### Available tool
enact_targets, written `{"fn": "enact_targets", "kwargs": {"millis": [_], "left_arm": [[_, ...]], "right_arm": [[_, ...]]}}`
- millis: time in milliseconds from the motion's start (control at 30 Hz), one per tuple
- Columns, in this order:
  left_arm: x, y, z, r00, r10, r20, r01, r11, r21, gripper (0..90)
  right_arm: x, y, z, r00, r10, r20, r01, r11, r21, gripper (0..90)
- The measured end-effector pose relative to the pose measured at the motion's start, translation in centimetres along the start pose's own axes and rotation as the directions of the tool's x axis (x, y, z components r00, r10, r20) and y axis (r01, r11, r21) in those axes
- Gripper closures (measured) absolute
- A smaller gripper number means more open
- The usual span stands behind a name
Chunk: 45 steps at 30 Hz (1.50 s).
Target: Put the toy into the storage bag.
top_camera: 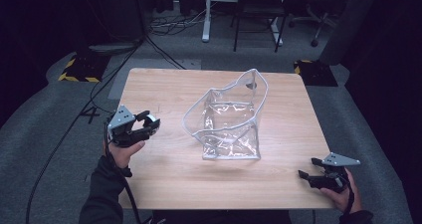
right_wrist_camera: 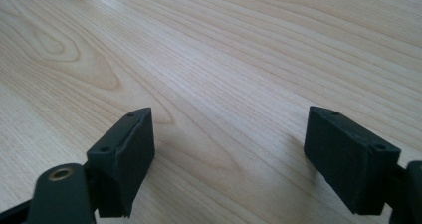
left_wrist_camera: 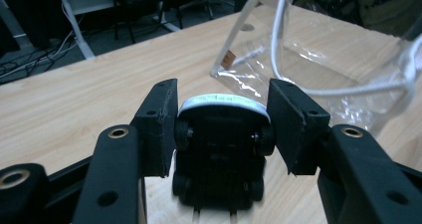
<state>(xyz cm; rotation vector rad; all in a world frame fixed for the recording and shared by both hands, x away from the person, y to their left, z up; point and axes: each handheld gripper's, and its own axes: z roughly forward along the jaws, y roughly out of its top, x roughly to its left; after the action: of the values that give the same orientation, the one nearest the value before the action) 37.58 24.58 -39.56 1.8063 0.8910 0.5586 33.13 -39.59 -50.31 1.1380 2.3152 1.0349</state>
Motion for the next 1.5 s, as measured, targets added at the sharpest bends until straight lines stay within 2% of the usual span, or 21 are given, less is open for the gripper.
{"fn": "enact_targets", "kwargs": {"millis": [267,433,500,733,867,1000,1033,1267,1433,1500], "left_arm": [[0.5,2.0,1.1,1.0000,0.008,0.001,-0.008,1.0000,-0.004,48.2],[0.4,3.0,1.3,1.0000,0.007,0.006,-0.007,1.0000,-0.006,48.2],[0.3,3.8,1.5,0.9997,0.024,0.006,-0.024,0.9996,-0.012,48.3],[0.1,5.2,2.0,0.9996,0.030,0.003,-0.030,0.9994,-0.018,48.2],[-0.2,6.3,2.2,0.9994,0.032,0.011,-0.031,0.9991,-0.030,48.2],[-0.7,7.4,2.5,0.9984,0.054,0.020,-0.053,0.9980,-0.033,48.2],[-1.0,8.0,2.8,0.9971,0.075,0.014,-0.075,0.9970,-0.020,48.2],[-1.3,9.5,3.0,0.9959,0.088,0.017,-0.088,0.9956,-0.032,48.2],[-2.0,10.9,3.7,0.9930,0.114,0.030,-0.113,0.9927,-0.043,48.2],[-2.3,11.3,4.1,0.9928,0.113,0.040,-0.111,0.9928,-0.045,48.2]], "right_arm": [[0.0,0.0,0.0,1.0000,0.000,0.000,0.000,1.000,0.000,20.2],[0.0,0.0,0.0,1.0000,0.000,0.000,0.000,1.000,0.000,20.2],[0.0,0.0,0.0,1.0000,0.000,0.000,0.000,1.000,0.000,20.2],[0.0,0.0,0.0,1.0000,0.000,0.000,0.000,1.000,0.000,20.2],[0.0,0.0,0.0,1.0000,0.000,0.000,0.000,1.000,0.000,20.2],[0.0,0.0,0.0,1.0000,0.000,0.000,0.000,1.000,0.000,20.2],[0.0,0.0,0.0,1.0000,0.000,0.001,0.000,1.000,0.000,20.2],[0.0,0.0,0.0,1.0000,-0.002,0.001,0.002,1.000,0.001,20.2],[0.0,0.0,0.0,1.0000,-0.001,0.001,0.001,1.000,0.001,20.2],[0.0,0.0,0.0,1.0000,-0.001,0.001,0.001,1.000,0.001,20.2]]}}
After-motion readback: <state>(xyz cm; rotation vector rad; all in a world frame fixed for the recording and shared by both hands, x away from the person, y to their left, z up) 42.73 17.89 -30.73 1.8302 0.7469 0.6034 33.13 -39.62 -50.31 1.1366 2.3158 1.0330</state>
